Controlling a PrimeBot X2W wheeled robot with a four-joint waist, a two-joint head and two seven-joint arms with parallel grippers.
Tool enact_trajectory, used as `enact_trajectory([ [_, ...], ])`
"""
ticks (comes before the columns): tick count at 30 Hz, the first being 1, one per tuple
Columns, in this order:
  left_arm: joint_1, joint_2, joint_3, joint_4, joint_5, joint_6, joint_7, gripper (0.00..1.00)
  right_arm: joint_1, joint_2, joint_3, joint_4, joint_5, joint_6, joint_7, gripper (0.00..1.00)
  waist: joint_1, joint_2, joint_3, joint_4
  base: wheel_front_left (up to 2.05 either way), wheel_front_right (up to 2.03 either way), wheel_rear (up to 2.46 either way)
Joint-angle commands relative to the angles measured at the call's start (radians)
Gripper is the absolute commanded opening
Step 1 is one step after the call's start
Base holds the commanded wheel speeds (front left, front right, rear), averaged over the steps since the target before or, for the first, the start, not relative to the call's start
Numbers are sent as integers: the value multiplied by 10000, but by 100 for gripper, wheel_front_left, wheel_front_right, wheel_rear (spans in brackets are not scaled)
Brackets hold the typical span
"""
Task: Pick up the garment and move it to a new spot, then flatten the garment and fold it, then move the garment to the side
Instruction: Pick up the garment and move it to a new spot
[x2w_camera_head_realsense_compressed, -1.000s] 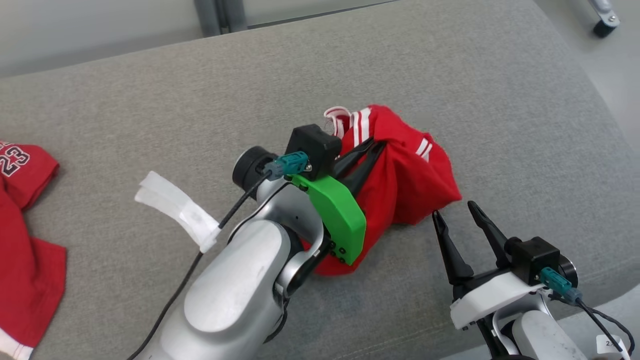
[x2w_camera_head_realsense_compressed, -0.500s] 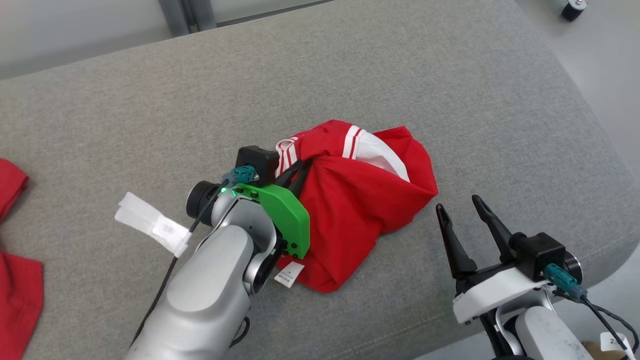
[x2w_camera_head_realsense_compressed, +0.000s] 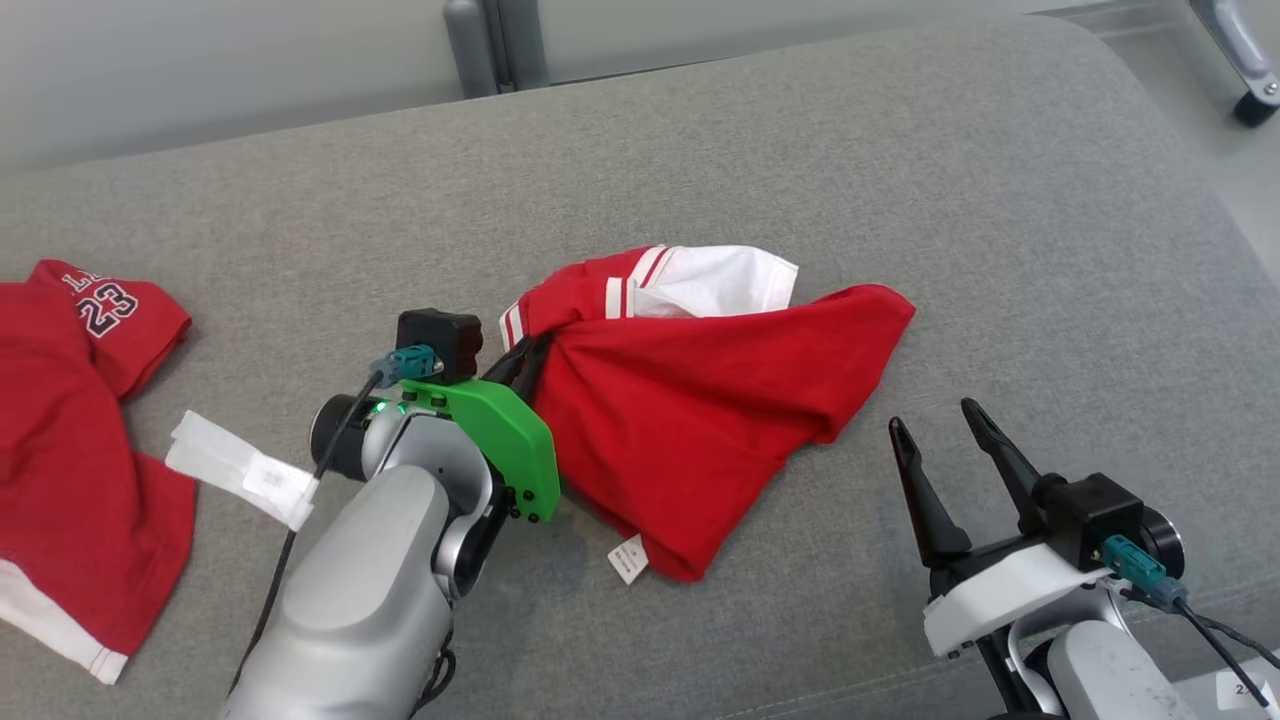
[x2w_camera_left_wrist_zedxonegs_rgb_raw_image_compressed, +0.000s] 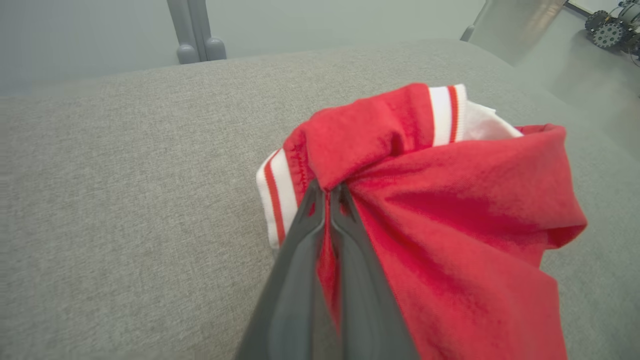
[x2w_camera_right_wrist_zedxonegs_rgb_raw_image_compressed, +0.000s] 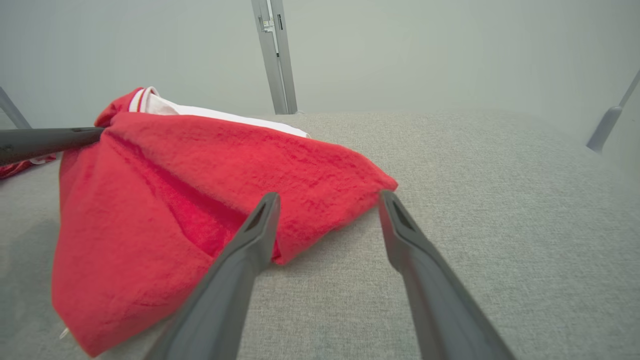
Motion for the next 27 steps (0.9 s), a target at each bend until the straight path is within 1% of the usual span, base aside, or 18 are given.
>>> enact_trajectory([
  [1,230,-36,22,128,-91,10,65,0,113,-50,24,47,-47,-3,-6,100,0,0,-259,301,0,0,0],
  [2,271,-67,23,195,-149,24,83,13,115,-65,48,59,-53,-3,-6,100,0,0,-291,342,0,0,0],
  [3,302,-83,24,234,-189,23,68,47,100,-80,80,69,-58,-3,-6,100,0,0,-322,371,0,0,0],
  [4,349,-101,36,261,-228,29,5,100,86,-104,110,69,-68,-3,-6,100,0,0,-364,397,0,0,0],
  [8,804,-56,158,86,-406,69,-442,100,93,-280,255,11,-160,-3,-6,100,0,0,-681,418,0,0,0],
  [12,1522,342,374,-825,-412,213,-1179,100,75,-581,282,-210,-296,-3,-6,100,0,0,-1024,417,0,0,0],
  [16,2557,975,636,-2276,-193,701,-1969,100,120,-940,150,-503,-408,-3,-6,100,0,0,-1390,450,0,0,0],
  [21,4014,1838,1110,-4141,96,1435,-2418,100,278,-1222,-218,-911,-552,-3,-6,100,0,0,-1600,548,0,0,0],
  [22,4014,1838,1110,-4141,96,1435,-2418,100,278,-1222,-218,-911,-552,-3,-6,100,0,0,-1600,548,0,0,0],
  [24,4559,2060,1365,-4710,161,1728,-2537,100,354,-1257,-431,-1012,-621,-3,-6,100,0,0,-1643,599,0,0,0],
  [27,5296,2404,1540,-5206,382,1889,-2630,100,554,-1317,-581,-1016,-835,-3,-6,100,0,0,-1717,679,0,0,0],
])
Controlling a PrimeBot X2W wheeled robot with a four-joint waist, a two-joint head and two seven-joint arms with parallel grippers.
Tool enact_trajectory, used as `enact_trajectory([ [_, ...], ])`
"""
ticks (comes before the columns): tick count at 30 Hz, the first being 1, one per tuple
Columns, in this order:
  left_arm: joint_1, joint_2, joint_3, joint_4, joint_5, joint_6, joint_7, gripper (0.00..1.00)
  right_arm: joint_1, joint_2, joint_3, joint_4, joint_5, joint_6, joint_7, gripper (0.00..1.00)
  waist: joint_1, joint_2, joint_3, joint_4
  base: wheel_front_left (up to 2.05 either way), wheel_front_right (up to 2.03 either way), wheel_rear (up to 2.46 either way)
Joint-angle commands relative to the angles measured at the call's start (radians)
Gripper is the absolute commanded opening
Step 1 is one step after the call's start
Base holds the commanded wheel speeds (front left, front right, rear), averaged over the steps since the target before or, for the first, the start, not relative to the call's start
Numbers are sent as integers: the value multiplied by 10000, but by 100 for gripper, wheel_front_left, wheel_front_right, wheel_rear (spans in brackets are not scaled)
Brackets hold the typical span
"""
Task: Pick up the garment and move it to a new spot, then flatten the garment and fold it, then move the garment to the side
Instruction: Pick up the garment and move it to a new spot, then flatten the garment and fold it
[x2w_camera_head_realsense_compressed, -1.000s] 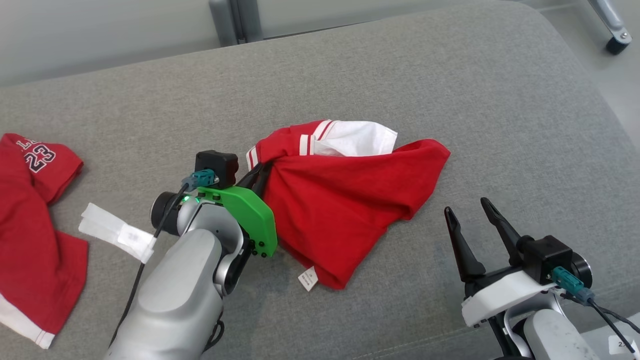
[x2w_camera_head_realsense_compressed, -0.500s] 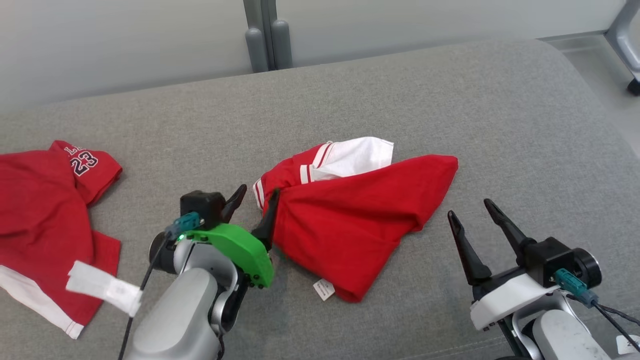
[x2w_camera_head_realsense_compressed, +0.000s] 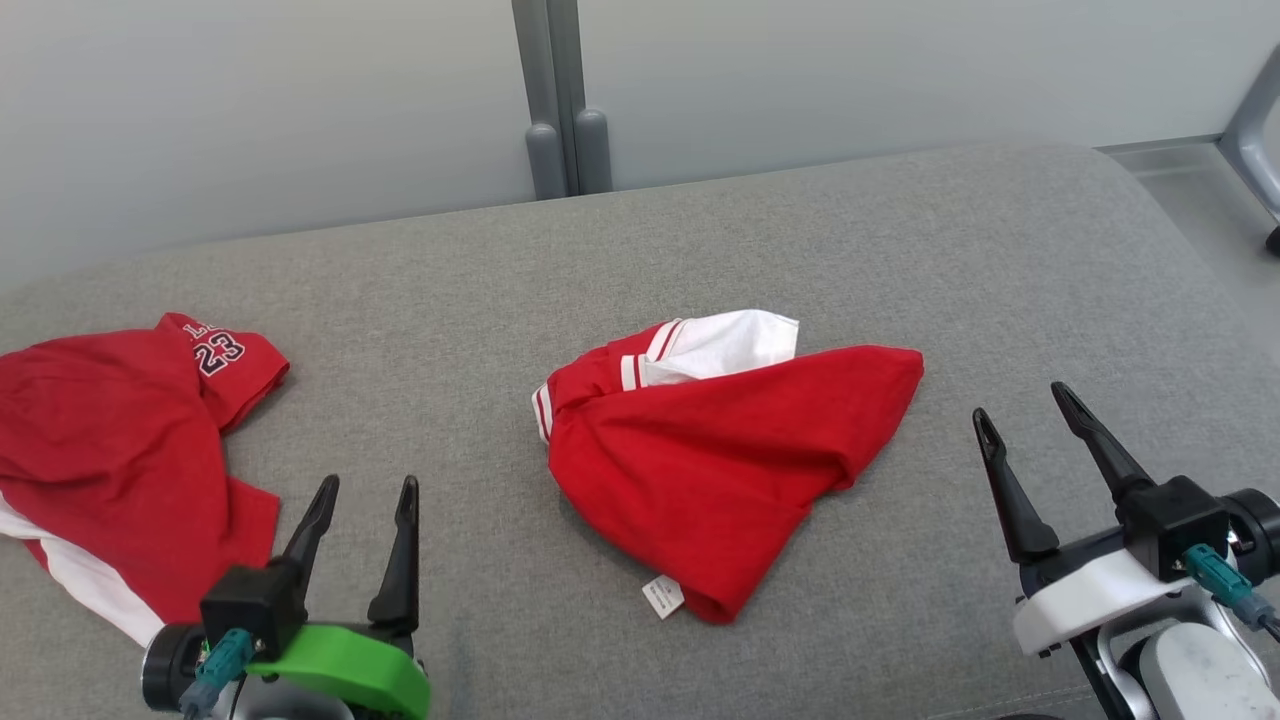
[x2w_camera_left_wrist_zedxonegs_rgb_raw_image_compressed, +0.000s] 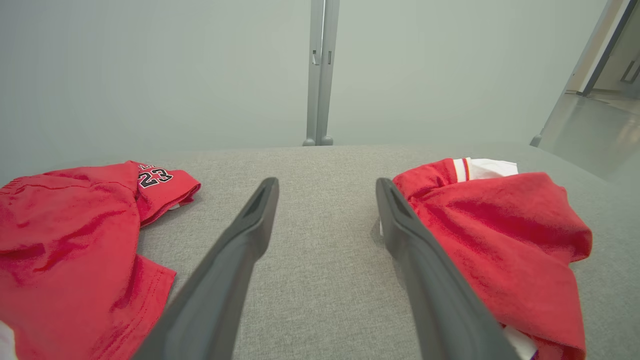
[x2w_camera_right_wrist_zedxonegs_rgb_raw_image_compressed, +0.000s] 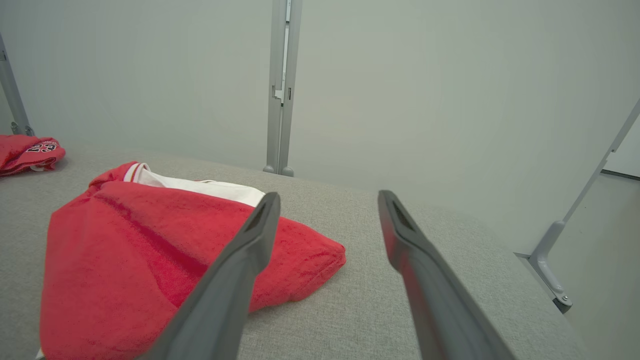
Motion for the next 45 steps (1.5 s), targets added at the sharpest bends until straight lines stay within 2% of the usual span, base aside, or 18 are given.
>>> enact_trajectory([
  [1,211,111,60,-73,113,55,-49,100,159,-29,-51,33,-94,-3,-6,100,1,0,-65,63,0,0,0],
  [4,824,221,269,-217,314,7,-92,100,350,-12,-214,205,-235,-3,-6,100,1,0,-149,158,0,0,0],
  [8,1477,124,880,-336,590,-309,-85,100,604,156,-612,466,-390,-3,-6,100,1,0,-222,279,0,0,0],
  [16,2335,-365,2182,-11,1082,-1545,-87,100,873,716,-1568,762,-574,-3,-6,100,1,0,-130,356,0,0,0],
  [18,2506,-469,2591,133,1299,-1731,-87,100,920,834,-1707,849,-615,-3,-6,100,1,0,-87,313,0,0,0],
  [25,2854,-1295,4142,198,1898,-2130,-77,100,941,1036,-1879,978,-656,-5,-6,100,1,0,43,266,0,0,0],
  [29,2878,-1666,4647,271,2242,-2397,-76,100,924,1065,-1858,939,-639,-3,-6,100,1,0,44,311,0,0,0],
  [37,2774,-2041,5129,463,2624,-2739,-78,100,712,1032,-1555,694,-523,-5,-6,100,1,0,52,381,0,0,0],
  [45,2554,-2228,5220,592,2774,-2837,-77,100,619,983,-1318,683,-426,-5,-6,100,1,0,92,522,0,0,0],
])
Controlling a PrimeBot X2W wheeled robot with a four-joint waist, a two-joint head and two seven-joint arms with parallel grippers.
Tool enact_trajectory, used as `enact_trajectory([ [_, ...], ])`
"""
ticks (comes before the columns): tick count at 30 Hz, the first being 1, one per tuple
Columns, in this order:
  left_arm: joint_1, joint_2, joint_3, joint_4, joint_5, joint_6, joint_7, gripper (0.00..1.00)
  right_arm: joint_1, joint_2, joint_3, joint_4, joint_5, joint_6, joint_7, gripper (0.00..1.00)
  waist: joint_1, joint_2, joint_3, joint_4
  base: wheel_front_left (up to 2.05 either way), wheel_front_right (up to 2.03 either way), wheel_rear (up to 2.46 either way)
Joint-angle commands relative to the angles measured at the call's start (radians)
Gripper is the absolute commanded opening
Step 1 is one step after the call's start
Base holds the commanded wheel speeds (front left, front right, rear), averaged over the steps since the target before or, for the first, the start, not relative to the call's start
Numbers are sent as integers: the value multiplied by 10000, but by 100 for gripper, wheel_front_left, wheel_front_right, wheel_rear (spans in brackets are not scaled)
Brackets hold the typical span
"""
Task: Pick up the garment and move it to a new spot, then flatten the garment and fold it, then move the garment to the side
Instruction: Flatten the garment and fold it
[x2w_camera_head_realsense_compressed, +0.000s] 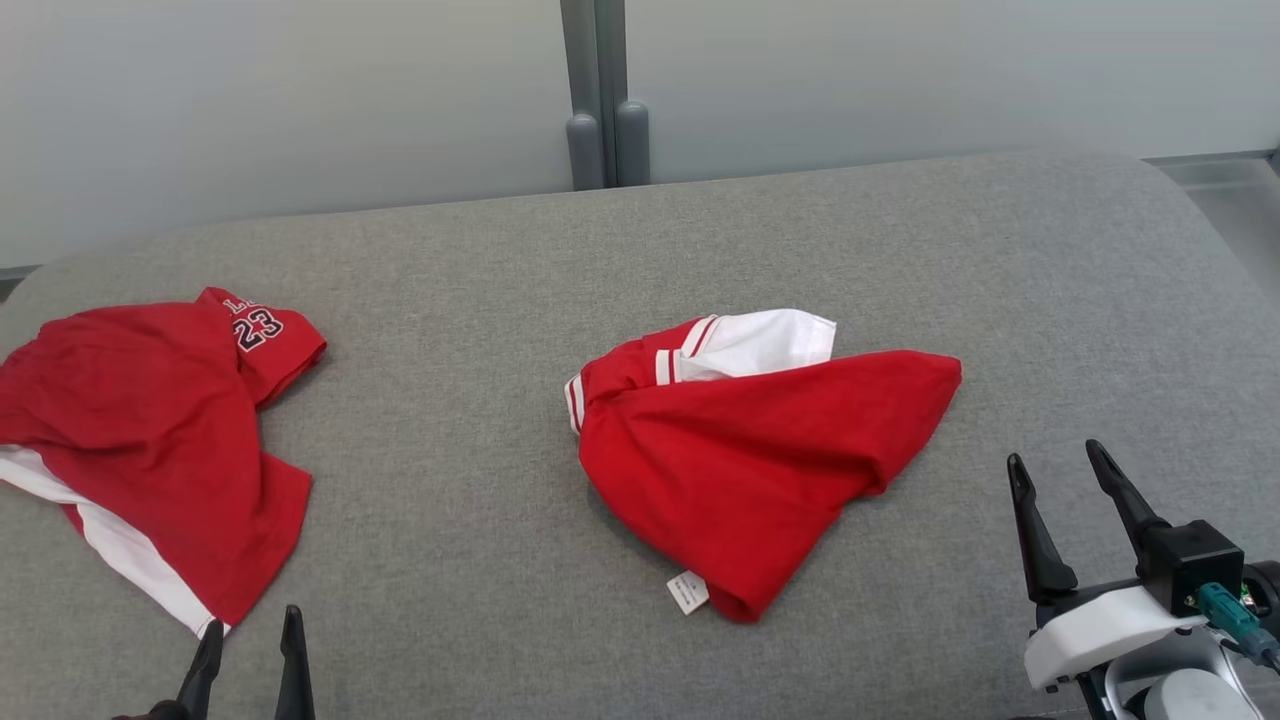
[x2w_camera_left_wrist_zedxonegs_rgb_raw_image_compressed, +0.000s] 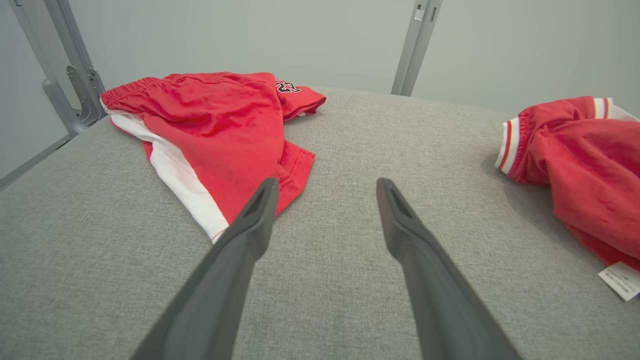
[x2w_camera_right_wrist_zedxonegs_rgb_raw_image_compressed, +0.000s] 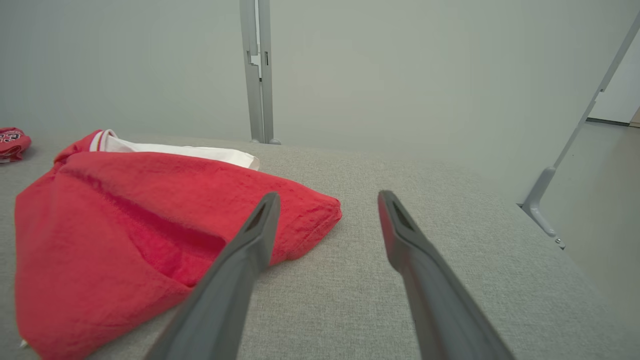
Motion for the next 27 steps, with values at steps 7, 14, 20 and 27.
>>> enact_trajectory([
  [7,-188,-112,-48,57,121,-62,0,100,-53,-121,107,128,102,-7,-6,100,0,0,-20,253,0,0,0],
  [14,-148,-60,-248,24,-7,-68,-2,100,-98,-193,212,233,165,-5,-6,100,0,0,-37,441,0,0,0],
  [20,-108,-38,-259,20,-72,-68,-2,100,-55,-229,253,235,187,-7,-6,100,0,0,-45,511,0,0,0],
  [27,-171,-164,-293,49,-45,-69,-2,100,-49,-316,277,245,216,-7,-6,100,0,0,-32,426,0,0,0],
])
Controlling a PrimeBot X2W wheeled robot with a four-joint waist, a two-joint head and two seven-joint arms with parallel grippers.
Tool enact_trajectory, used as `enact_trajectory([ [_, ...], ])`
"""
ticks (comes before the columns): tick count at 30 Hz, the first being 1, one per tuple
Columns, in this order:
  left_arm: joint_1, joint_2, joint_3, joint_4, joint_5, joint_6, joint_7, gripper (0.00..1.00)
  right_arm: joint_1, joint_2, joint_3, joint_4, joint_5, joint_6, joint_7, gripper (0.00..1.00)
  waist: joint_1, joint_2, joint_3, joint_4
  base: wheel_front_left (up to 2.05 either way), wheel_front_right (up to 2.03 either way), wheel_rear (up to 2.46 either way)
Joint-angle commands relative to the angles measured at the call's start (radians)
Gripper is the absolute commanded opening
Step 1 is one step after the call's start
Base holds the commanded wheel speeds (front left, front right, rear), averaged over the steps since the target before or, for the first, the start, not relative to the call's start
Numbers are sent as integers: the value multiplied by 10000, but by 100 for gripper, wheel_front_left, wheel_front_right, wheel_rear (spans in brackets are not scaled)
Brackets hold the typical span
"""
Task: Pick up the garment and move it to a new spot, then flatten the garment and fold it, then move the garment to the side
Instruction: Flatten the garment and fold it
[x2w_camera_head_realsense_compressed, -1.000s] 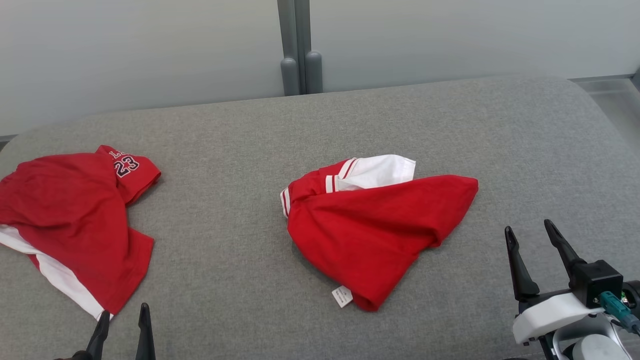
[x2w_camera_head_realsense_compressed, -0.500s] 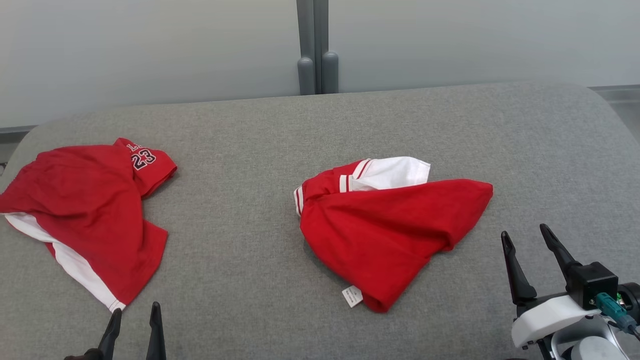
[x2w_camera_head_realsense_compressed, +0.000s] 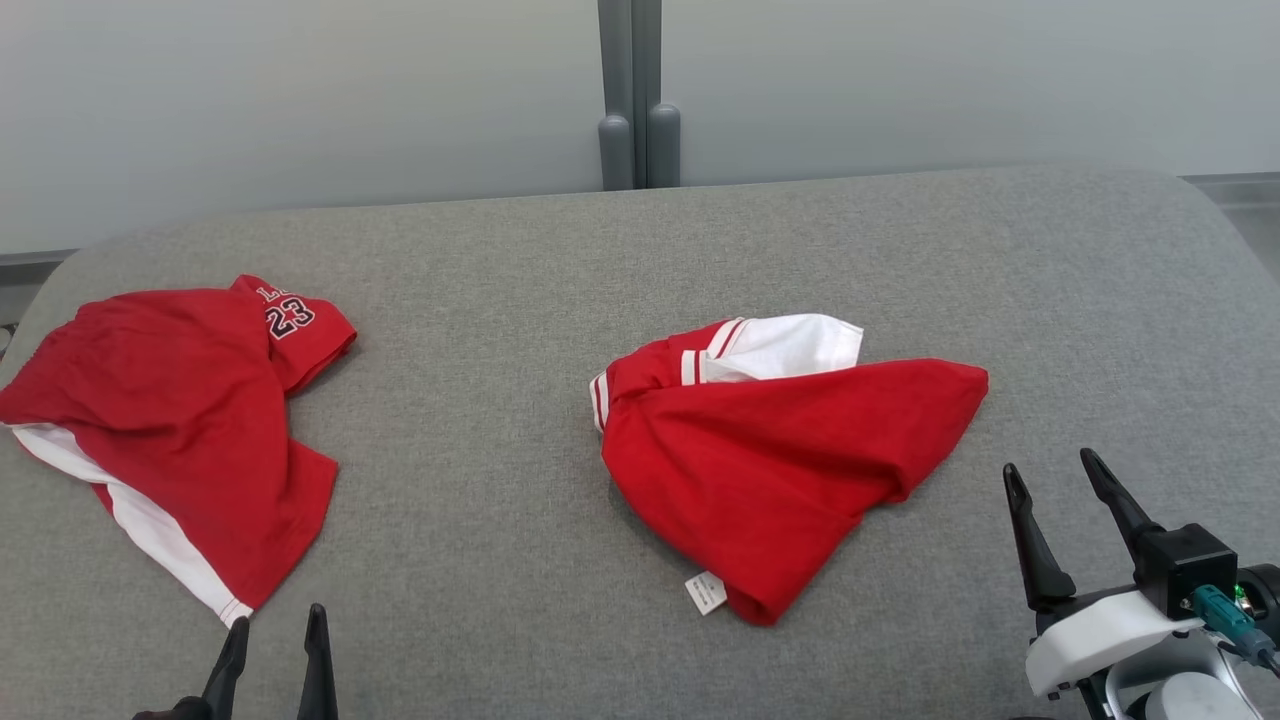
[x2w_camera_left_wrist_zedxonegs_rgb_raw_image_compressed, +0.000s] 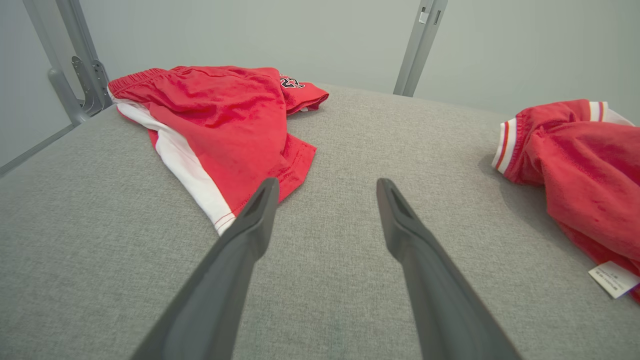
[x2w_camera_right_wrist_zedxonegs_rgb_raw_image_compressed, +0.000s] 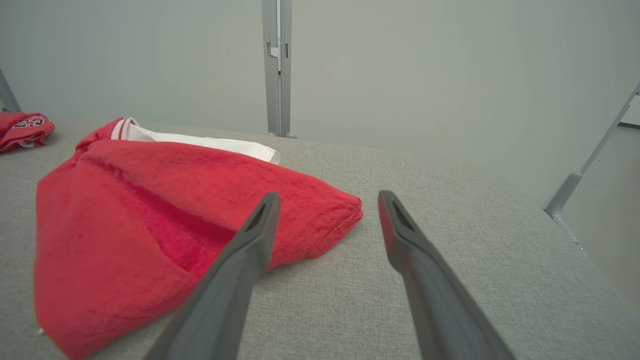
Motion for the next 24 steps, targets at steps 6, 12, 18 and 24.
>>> enact_trajectory([
  [6,-1388,-69,-1065,-106,-65,-25,18,100,-279,-117,-97,-176,81,-5,-6,100,0,0,562,15,0,0,0],
  [12,-3695,27,-2667,76,-94,-25,831,100,-771,-154,22,-390,99,-5,-6,100,0,0,1425,-105,0,0,0],
  [18,-6474,168,-4682,450,-258,-25,2290,100,-1292,-47,122,-515,211,-7,-6,100,0,0,2266,-685,0,0,0],
  [24,-8419,450,-6312,1263,-429,-12,3877,100,-1517,210,26,-514,257,-7,-6,100,0,0,2662,-1512,0,0,0],
])
